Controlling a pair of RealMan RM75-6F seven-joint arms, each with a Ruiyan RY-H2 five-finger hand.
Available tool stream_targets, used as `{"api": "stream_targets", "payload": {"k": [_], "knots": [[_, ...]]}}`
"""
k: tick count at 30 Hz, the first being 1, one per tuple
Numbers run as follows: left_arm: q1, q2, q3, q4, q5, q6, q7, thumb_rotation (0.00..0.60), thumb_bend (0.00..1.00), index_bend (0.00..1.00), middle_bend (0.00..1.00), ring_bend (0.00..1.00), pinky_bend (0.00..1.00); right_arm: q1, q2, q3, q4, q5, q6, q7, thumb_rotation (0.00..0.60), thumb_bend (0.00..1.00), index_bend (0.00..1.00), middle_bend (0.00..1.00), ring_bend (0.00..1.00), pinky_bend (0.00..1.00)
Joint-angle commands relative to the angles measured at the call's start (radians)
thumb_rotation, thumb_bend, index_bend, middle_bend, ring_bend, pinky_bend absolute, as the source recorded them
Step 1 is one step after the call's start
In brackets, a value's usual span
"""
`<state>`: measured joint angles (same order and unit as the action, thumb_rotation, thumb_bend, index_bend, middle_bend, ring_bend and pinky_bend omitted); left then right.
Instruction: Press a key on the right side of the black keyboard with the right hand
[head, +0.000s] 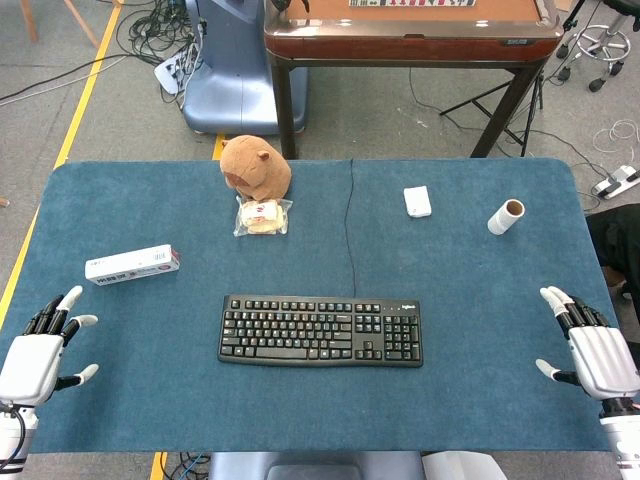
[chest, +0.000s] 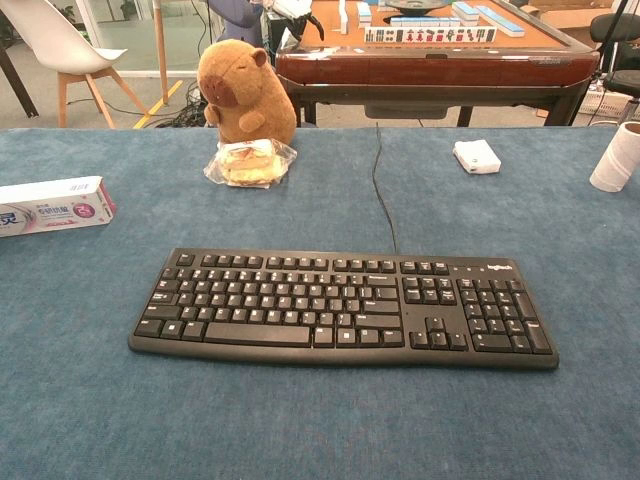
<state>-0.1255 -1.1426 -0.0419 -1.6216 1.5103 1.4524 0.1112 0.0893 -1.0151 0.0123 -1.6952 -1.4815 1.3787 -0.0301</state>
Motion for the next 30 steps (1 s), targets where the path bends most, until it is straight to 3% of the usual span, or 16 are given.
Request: {"api": "stream_targets", "payload": {"k": [1, 8, 10, 12, 16, 21, 23, 30], "knots": [[-0.004, -0.006, 0.000, -0.004, -0.002, -0.006, 0.012, 0.600, 0.03, 0.34, 0.00, 0.00, 0.14, 0.000, -0.004, -0.003, 0.013, -0.001, -0.005, 0.008, 0.600, 0.00, 0.07, 0.11, 0.10, 0.23], [-0.010, -0.004, -0.003, -0.019, 0.000, -0.005, 0.023, 0.600, 0.03, 0.34, 0.00, 0.00, 0.14, 0.002, 0.006, -0.003, 0.008, -0.013, -0.001, 0.013, 0.600, 0.00, 0.08, 0.13, 0.10, 0.24], [-0.008, -0.002, -0.003, -0.025, -0.001, -0.002, 0.020, 0.600, 0.03, 0.34, 0.00, 0.00, 0.14, 0.003, 0.011, -0.001, -0.001, -0.019, 0.003, 0.005, 0.600, 0.00, 0.09, 0.18, 0.12, 0.35], [-0.006, 0.000, -0.001, -0.025, -0.001, 0.001, 0.018, 0.600, 0.03, 0.34, 0.00, 0.00, 0.14, 0.009, 0.014, 0.001, -0.008, -0.025, 0.000, 0.003, 0.600, 0.01, 0.12, 0.29, 0.23, 0.60], [0.001, 0.008, 0.003, -0.022, -0.004, 0.006, 0.008, 0.600, 0.03, 0.34, 0.00, 0.00, 0.15, 0.031, 0.023, 0.000, -0.036, -0.041, -0.026, -0.029, 0.600, 0.04, 0.15, 0.55, 0.50, 0.82], [0.006, 0.024, 0.005, -0.016, 0.002, 0.014, -0.018, 0.600, 0.03, 0.34, 0.00, 0.00, 0.16, 0.057, 0.010, -0.023, -0.130, -0.076, -0.077, -0.095, 0.600, 0.09, 0.18, 0.78, 0.72, 0.98], [0.006, 0.032, 0.007, -0.015, 0.006, 0.014, -0.023, 0.600, 0.03, 0.34, 0.00, 0.00, 0.16, 0.082, 0.012, 0.024, -0.155, -0.008, -0.092, -0.145, 0.600, 0.10, 0.20, 0.84, 0.78, 1.00], [0.003, 0.049, 0.015, -0.022, 0.022, 0.010, -0.021, 0.600, 0.03, 0.34, 0.00, 0.00, 0.17, 0.134, 0.005, 0.004, -0.147, -0.046, -0.176, -0.146, 0.600, 0.11, 0.25, 1.00, 0.97, 1.00]]}}
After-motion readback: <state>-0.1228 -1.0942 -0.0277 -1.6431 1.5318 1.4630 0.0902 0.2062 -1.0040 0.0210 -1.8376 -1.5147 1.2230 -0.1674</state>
